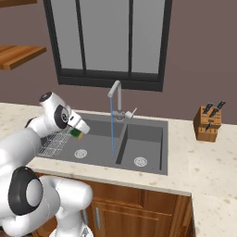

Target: Soak the sponge with water for a few seconds and then drop it inside the sink.

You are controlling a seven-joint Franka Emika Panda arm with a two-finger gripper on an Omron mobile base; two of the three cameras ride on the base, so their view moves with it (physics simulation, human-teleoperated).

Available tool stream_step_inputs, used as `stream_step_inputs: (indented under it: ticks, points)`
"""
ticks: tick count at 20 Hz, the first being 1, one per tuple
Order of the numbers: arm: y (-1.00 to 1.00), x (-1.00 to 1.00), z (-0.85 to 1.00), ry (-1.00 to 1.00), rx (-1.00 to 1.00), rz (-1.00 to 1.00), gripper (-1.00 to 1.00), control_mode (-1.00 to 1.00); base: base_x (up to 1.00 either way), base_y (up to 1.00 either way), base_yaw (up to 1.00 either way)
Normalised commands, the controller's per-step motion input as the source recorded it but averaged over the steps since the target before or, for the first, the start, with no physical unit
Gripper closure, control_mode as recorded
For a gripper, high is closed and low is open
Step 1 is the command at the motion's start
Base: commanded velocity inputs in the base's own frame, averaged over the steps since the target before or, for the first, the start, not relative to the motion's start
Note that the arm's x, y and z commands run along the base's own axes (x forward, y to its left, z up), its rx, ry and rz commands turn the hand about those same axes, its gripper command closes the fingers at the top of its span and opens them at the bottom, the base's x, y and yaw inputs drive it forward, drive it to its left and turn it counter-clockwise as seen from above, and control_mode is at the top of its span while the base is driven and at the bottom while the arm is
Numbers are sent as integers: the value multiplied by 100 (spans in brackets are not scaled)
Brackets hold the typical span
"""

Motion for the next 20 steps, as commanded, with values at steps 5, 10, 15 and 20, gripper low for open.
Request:
stream_step_inputs:
  ticks: [5,10,15,20]
  points:
    - [-17,0,0,-20,-4,-2,100,-100,0,0,0]
    - [-13,0,0,-18,-9,-4,100,-100,0,0,0]
    - [-12,4,2,-11,-6,-7,100,-100,0,0,0]
    - [0,35,0,-1,0,-12,100,-100,0,0,0]
